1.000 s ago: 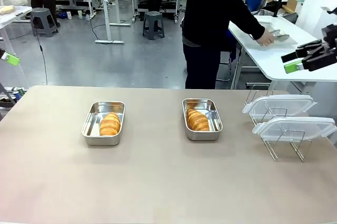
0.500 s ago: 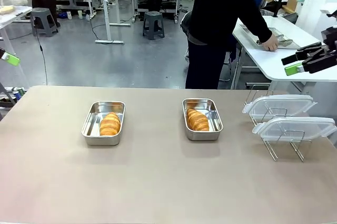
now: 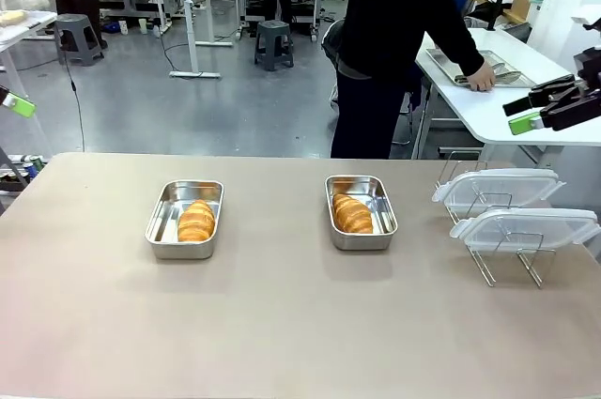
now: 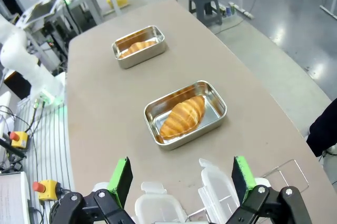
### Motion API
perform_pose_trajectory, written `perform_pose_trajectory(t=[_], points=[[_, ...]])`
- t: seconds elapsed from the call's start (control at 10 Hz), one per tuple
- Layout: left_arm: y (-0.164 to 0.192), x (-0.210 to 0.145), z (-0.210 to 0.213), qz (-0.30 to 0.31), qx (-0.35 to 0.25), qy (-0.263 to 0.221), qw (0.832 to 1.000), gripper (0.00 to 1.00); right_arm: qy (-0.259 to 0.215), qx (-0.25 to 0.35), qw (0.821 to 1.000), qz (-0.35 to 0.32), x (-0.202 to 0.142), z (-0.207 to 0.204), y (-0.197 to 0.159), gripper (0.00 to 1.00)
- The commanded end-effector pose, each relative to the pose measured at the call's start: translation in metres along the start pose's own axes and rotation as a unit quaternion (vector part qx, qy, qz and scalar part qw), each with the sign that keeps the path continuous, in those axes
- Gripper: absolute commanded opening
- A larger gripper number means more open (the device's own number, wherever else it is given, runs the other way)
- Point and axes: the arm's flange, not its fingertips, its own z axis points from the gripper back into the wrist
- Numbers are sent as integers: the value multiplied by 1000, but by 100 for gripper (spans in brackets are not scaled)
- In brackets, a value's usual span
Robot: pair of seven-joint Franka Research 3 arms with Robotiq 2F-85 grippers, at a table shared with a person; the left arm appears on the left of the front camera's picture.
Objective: Place the bread in airtight containers.
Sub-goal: Pick up one Airtight Container lid and hand it to the human.
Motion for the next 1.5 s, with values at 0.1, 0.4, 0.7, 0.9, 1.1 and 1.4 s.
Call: perform_pose_trajectory(t=[0.1,0.4,0.7,0.9,1.1,1.4], points=[[-2,0,-1,-4,-1,6,1000,100,-12,1,1000,6,2,0,2,100],[-2,0,-1,-4,-1,6,1000,100,59,-20,998,25,4,3,8,100],[-2,0,-1,-4,-1,6,1000,100,217,26,965,144,9,3,27,100],[-2,0,-1,-4,-1,6,1000,100,329,52,910,246,5,-3,46,100],[-2,0,-1,-4,-1,6,1000,100,378,59,884,269,-2,-14,56,100],[-2,0,-1,-4,-1,6,1000,100,411,25,864,288,-21,-29,71,100]])
